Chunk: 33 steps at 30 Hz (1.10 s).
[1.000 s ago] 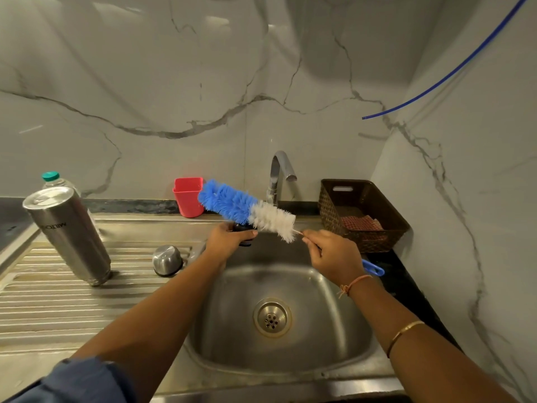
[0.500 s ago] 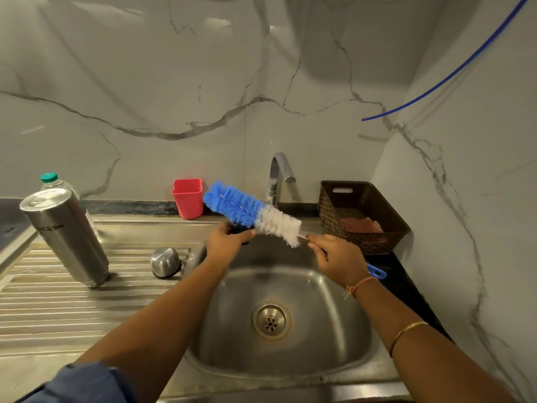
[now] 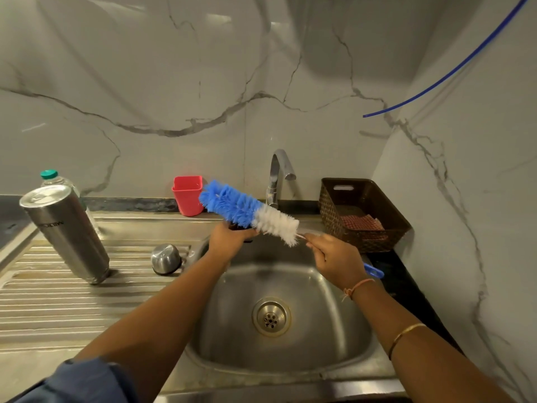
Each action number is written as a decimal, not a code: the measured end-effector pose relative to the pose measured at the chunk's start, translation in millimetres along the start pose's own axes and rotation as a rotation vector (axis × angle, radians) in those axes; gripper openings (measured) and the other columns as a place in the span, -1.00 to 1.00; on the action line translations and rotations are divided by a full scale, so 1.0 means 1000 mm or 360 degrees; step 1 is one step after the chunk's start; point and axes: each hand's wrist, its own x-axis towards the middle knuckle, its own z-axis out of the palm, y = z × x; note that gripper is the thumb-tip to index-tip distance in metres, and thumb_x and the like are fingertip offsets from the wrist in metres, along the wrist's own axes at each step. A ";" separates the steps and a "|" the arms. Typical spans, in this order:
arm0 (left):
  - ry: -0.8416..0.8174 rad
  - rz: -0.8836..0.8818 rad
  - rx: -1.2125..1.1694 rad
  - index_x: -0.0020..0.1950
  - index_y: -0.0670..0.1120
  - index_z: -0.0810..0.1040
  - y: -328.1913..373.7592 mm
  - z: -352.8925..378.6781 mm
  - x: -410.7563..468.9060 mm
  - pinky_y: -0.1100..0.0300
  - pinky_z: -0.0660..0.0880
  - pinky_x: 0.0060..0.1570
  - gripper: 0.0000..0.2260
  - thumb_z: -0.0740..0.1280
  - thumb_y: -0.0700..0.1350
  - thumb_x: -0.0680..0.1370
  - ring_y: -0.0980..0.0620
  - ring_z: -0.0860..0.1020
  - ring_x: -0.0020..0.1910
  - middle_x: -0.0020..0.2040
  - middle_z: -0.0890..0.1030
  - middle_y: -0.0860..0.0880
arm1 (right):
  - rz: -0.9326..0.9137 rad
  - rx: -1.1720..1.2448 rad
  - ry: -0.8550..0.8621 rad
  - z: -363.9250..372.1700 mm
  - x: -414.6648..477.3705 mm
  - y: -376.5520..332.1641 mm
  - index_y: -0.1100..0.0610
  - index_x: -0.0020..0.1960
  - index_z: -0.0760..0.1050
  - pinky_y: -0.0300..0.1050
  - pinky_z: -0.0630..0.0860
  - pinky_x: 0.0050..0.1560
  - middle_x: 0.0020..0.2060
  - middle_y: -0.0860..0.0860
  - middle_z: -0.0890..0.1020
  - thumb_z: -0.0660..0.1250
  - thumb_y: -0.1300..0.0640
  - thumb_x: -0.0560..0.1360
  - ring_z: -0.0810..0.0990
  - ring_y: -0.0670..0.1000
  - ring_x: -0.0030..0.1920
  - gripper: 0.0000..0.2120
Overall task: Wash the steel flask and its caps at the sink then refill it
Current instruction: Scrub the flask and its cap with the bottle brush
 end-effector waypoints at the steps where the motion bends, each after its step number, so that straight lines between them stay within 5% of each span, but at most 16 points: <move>1: 0.0030 -0.0006 -0.0058 0.13 -0.11 0.48 0.002 -0.002 0.000 0.35 0.45 -0.29 -0.65 0.49 -0.24 0.40 0.17 0.54 -0.20 -0.08 0.58 0.02 | 0.0033 0.0012 -0.0020 0.000 -0.004 0.003 0.08 0.20 0.57 -0.06 0.57 -0.35 -0.14 0.04 0.67 -0.01 -0.01 0.47 0.63 0.05 -0.23 -0.52; 3: 0.0110 -0.0019 -0.0190 0.13 -0.15 0.50 -0.001 -0.008 0.003 0.38 0.47 -0.32 -0.68 0.46 -0.29 0.42 0.16 0.54 -0.22 -0.05 0.60 -0.05 | 0.0089 0.0038 -0.0055 0.000 -0.010 0.011 0.07 0.24 0.54 -0.05 0.56 -0.25 -0.08 0.04 0.66 -0.04 -0.04 0.47 0.63 0.04 -0.15 -0.48; 6: 0.0166 -0.0072 -0.0285 0.11 -0.17 0.52 -0.009 -0.012 0.003 0.12 0.56 -0.02 -0.69 0.48 -0.30 0.41 0.00 0.61 -0.12 0.03 0.64 -0.13 | 0.0131 0.0091 -0.0084 -0.001 -0.014 0.013 0.10 0.24 0.55 -0.05 0.56 -0.17 -0.05 0.06 0.66 0.08 0.05 0.49 0.62 0.05 -0.10 -0.58; 12: 0.0067 0.0064 0.0054 0.27 -0.15 0.48 -0.017 0.010 -0.009 -0.02 0.48 0.21 -0.45 0.56 -0.13 0.33 -0.03 0.55 0.15 0.16 0.60 -0.06 | 0.0032 0.0094 -0.0069 0.002 0.003 -0.010 0.09 0.22 0.56 -0.20 0.43 -0.26 -0.09 0.04 0.66 0.11 0.06 0.48 0.60 0.04 -0.14 -0.60; 16: 0.0263 0.0067 -0.0100 0.21 -0.16 0.49 -0.013 -0.003 -0.006 0.07 0.49 0.07 -0.58 0.50 -0.23 0.39 -0.01 0.55 0.05 0.07 0.59 -0.05 | 0.0076 0.0121 -0.0106 0.003 -0.005 0.004 0.08 0.22 0.56 -0.27 0.41 -0.23 -0.05 0.01 0.66 0.11 0.06 0.49 0.61 0.01 -0.08 -0.61; 20: 0.0345 0.0108 -0.0144 0.20 -0.11 0.49 -0.017 -0.010 -0.005 0.04 0.50 0.12 -0.62 0.49 -0.22 0.42 -0.04 0.54 0.07 0.06 0.58 -0.03 | 0.0223 0.0337 -0.0105 0.005 -0.015 0.011 0.09 0.17 0.59 -0.04 0.57 -0.12 -0.06 0.02 0.68 0.21 0.11 0.53 0.63 0.03 -0.08 -0.72; 27: 0.0279 0.0313 0.0089 0.36 -0.09 0.40 -0.035 -0.018 -0.010 0.03 0.47 0.23 -0.38 0.55 -0.24 0.35 -0.05 0.52 0.18 0.23 0.51 -0.05 | 0.0632 0.0836 -0.0097 0.002 -0.002 -0.011 0.15 -0.09 0.54 -0.09 0.43 -0.21 -0.29 0.02 0.58 0.21 0.18 0.58 0.51 -0.03 -0.27 -0.85; 33: 0.0184 0.0622 0.0246 0.20 -0.08 0.43 -0.029 -0.014 -0.022 0.39 0.41 0.09 -0.46 0.58 -0.23 0.31 0.07 0.52 0.11 0.12 0.52 0.00 | 0.0812 0.1018 -0.0260 0.006 0.018 -0.044 0.18 -0.13 0.46 0.01 0.51 -0.14 -0.21 0.17 0.62 0.34 0.00 0.50 0.60 0.15 -0.16 -0.77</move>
